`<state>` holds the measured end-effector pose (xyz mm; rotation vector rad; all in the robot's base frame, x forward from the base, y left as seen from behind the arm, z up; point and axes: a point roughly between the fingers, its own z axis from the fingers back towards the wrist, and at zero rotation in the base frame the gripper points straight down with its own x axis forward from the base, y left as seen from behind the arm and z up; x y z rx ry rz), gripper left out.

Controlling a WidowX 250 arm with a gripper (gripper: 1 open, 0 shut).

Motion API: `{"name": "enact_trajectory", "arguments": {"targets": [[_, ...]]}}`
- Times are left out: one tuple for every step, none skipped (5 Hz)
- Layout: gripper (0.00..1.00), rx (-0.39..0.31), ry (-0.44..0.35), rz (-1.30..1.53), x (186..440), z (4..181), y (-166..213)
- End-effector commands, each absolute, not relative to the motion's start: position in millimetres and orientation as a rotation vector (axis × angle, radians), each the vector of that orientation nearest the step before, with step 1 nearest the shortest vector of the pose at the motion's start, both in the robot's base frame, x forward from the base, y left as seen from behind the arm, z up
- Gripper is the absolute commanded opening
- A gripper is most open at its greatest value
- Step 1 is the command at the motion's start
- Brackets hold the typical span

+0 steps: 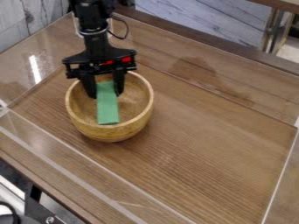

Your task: Remove the green stick from the brown bowl and put it on the table

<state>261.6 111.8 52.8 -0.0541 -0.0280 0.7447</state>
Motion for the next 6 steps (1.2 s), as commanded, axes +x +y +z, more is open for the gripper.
{"name": "enact_trajectory", "arguments": {"targets": [[0.0,-0.054,-0.113,0.74,266.5,71.6,103.2],[0.0,-0.056,-0.118,0.742,264.6,67.4,90.0],[0.0,-0.057,-0.119,0.736,272.5,61.6,87.8],[0.0,-0.059,-0.121,0.722,281.0,57.2,84.0],[0.0,-0.061,-0.123,0.707,283.4,59.0,86.9],[0.0,-0.063,-0.124,0.693,285.7,60.8,90.0]]}}
